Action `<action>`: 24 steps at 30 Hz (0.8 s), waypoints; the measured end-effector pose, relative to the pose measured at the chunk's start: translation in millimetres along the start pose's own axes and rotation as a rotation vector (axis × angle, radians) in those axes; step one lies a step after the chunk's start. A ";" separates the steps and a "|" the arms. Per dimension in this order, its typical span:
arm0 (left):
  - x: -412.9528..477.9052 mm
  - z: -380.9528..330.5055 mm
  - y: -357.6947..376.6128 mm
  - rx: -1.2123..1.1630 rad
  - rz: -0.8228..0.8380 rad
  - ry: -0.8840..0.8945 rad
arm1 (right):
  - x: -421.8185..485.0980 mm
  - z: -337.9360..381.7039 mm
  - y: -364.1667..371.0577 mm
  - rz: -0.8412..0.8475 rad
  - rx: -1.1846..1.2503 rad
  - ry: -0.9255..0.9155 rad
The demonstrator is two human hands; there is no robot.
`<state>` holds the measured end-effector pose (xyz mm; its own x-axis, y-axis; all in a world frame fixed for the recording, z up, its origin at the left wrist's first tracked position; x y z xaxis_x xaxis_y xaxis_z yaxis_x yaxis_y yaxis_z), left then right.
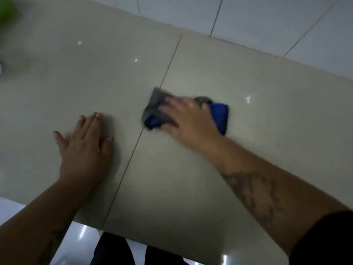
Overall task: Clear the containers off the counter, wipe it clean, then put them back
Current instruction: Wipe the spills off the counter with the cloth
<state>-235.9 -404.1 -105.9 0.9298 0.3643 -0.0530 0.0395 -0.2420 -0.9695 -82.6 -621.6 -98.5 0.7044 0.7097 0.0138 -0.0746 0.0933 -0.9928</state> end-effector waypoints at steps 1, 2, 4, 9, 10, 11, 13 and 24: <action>-0.6 -2.6 -0.2 -0.001 0.009 0.010 | 13.2 -42.2 -6.5 0.021 -0.016 0.163; -1.4 -4.6 -0.6 -0.007 0.012 0.013 | 16.8 -82.7 -12.2 0.030 -0.029 0.311; -1.4 -6.0 -0.9 -0.027 0.015 0.024 | -2.3 -132.4 -24.7 0.007 -0.053 0.520; -3.6 -14.3 1.9 0.003 0.068 0.264 | -77.5 -21.8 -10.1 -0.022 -0.023 0.393; -4.0 -14.5 2.5 0.007 0.073 0.275 | -86.9 18.2 -6.6 -0.016 0.016 0.234; -3.9 -13.1 2.6 0.005 0.068 0.270 | -92.2 52.1 -3.1 0.010 0.045 0.061; -2.7 -9.0 3.4 -0.017 0.051 0.240 | -78.3 86.5 2.1 0.088 0.102 -0.160; -0.2 -7.6 1.5 -0.072 0.042 0.113 | 72.8 -148.6 -24.4 -0.049 -0.011 0.526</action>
<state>-233.3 -411.4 -105.5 0.9663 0.2497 -0.0623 0.0217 -0.3204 -0.9470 75.4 -676.0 -90.9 0.9661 0.2583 0.0016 -0.0272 0.1079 -0.9938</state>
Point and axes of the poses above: each hand's wrist, its own x-axis towards the middle knuckle, its own y-axis out of the palm, z = x × y, the point moved 3 cm from there along x, towards the middle knuckle, and after that the axes turned 1 degree about z, right-handed, at the moved point
